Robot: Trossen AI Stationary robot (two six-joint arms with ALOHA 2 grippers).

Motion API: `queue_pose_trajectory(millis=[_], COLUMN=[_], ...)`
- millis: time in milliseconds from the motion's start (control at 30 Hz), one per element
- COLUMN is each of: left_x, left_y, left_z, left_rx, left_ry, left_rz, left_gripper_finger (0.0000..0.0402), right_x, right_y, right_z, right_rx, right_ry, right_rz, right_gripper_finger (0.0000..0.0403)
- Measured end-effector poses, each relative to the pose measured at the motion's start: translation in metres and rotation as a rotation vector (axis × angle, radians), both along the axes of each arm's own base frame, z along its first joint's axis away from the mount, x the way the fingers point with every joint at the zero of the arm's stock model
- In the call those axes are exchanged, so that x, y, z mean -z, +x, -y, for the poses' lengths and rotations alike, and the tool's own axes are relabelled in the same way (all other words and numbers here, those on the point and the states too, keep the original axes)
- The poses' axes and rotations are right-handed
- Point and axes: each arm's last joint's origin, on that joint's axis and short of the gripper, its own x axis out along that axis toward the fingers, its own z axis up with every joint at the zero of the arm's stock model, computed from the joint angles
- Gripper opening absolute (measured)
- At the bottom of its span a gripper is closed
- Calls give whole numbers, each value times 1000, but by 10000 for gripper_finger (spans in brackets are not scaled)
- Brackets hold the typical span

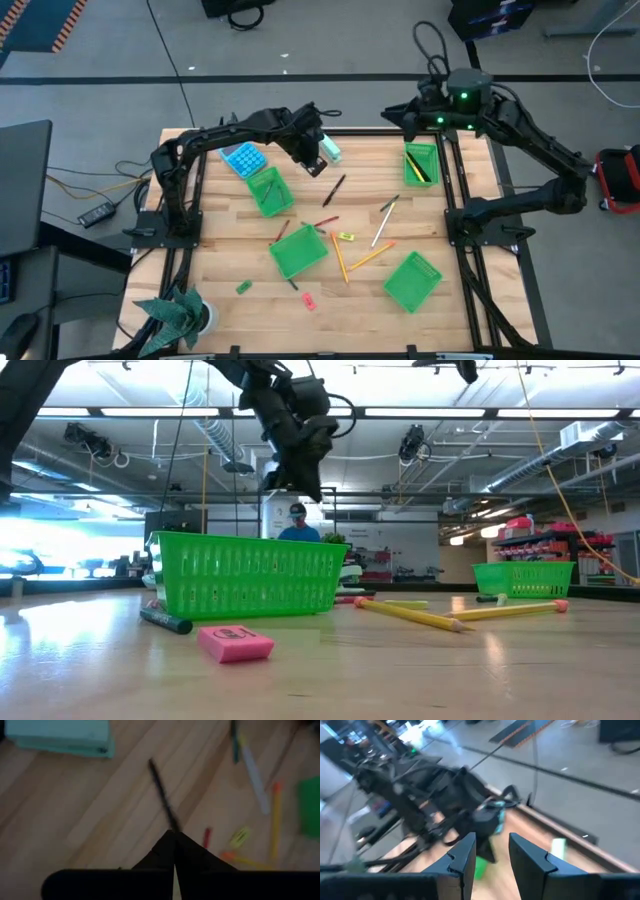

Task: Sort crayons/erasers/pens/pencils in bins
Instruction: Put the black pen into the top right green bin

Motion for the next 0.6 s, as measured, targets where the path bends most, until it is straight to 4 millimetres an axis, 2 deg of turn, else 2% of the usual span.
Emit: queue_pose_trajectory(millis=[133,300,467,600], left_x=[-4,6,30,51], left_y=[12,29,42,52], left_z=[12,32,46,52], left_rx=[-53,-76,-76,-62], left_ry=[-33,-16,5,6], left_rz=[70,67,-7,-52], left_gripper_finger=[63,124,178,207], right_x=[9,21,26,19], right_y=[19,36,25,9], right_z=[-6,-14,-18,-25], right_rx=[-70,-130,-107,-106], right_ry=[24,48,103,97], right_rz=[-48,-113,-188,-176], right_gripper_finger=[122,122,122,122])
